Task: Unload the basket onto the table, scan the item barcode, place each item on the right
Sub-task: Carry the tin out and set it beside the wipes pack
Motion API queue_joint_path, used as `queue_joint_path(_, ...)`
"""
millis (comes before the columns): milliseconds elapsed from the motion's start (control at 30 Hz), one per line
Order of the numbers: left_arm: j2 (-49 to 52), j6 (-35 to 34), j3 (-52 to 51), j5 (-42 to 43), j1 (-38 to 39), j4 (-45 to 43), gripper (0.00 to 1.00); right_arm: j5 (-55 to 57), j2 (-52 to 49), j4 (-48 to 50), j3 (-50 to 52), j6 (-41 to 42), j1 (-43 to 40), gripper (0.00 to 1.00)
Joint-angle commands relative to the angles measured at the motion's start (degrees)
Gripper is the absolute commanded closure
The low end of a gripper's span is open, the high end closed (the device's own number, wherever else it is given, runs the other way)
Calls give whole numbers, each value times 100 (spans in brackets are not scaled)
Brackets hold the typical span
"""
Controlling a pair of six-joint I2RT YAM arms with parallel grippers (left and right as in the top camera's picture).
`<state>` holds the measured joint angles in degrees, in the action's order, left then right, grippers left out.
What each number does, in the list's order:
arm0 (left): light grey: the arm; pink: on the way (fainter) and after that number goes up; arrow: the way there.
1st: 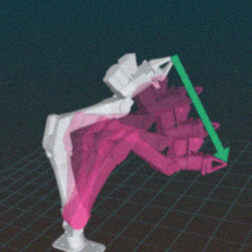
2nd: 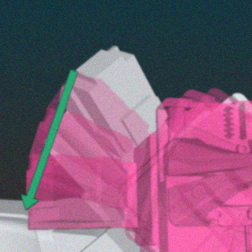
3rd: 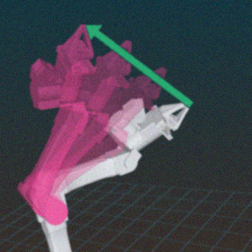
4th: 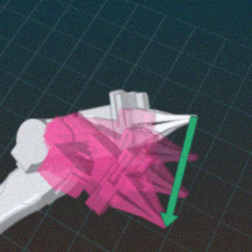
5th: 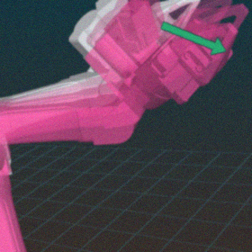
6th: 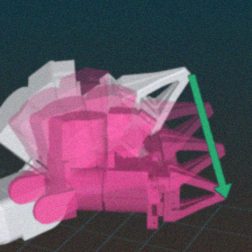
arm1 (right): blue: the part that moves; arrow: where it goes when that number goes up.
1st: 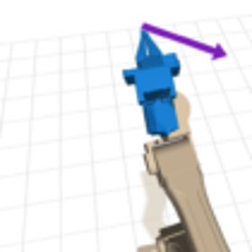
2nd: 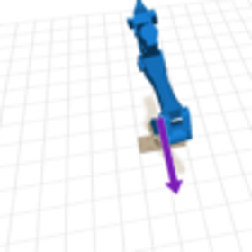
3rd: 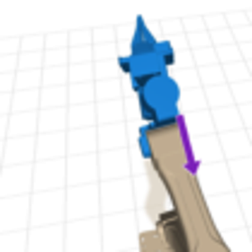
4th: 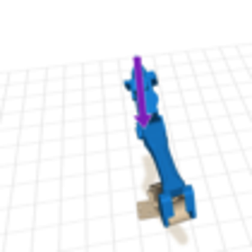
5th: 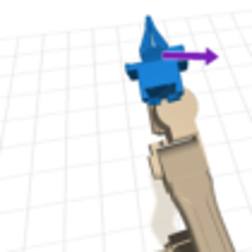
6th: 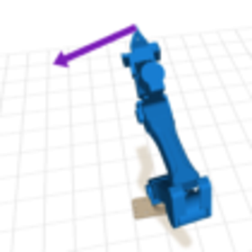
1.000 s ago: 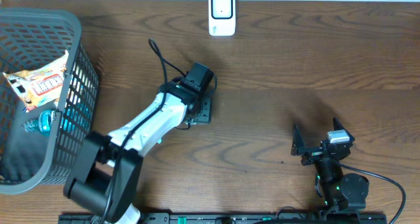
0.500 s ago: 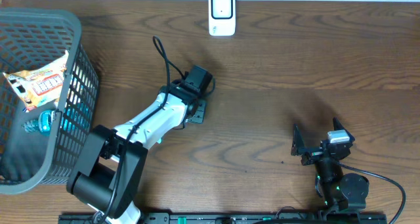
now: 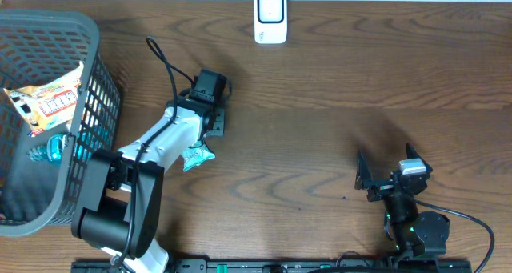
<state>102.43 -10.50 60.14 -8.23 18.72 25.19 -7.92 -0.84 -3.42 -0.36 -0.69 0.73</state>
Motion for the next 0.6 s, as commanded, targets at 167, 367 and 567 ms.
queue_joint_path(167, 24, -1152, 197, 334, 470, 299, 43, 9, 46, -24, 4, -24, 55, 1)
queue_joint_path(367, 24, -1729, 118, 321, 531, 627, 43, 7, 46, -24, 4, -24, 55, 1)
queue_joint_path(567, 26, -1725, -179, 2, 509, 909, 43, 9, 46, -24, 4, -24, 55, 1)
